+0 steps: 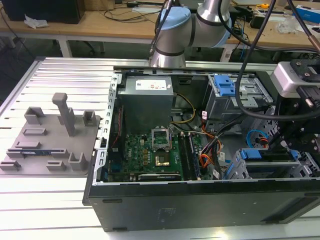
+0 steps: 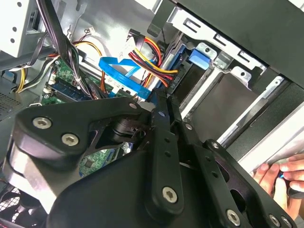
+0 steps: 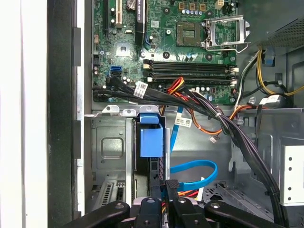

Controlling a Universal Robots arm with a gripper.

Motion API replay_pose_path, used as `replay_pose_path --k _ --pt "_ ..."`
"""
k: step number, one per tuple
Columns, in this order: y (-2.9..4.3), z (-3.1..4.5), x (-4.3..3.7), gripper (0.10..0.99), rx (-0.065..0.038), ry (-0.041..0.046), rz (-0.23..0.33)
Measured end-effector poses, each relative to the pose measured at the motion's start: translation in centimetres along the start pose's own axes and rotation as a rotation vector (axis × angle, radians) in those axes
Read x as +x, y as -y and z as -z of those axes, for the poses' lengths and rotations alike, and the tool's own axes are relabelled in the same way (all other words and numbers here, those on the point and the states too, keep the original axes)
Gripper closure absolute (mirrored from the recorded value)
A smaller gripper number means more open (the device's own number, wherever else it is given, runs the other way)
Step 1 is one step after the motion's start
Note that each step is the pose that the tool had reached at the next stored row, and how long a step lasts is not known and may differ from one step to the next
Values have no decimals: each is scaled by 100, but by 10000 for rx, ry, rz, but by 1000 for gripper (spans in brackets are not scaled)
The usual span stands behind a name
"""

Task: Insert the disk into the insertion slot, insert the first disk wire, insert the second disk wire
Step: 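Insert the second disk wire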

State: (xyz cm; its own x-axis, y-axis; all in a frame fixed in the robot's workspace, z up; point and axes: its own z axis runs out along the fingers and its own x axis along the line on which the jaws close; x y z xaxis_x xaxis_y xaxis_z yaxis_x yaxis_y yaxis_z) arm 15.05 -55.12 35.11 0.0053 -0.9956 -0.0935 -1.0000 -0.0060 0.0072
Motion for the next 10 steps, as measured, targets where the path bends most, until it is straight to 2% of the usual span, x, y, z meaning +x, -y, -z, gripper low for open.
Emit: replay_pose_path --k 10 --pt "3 -17 3 925 0 0 0"
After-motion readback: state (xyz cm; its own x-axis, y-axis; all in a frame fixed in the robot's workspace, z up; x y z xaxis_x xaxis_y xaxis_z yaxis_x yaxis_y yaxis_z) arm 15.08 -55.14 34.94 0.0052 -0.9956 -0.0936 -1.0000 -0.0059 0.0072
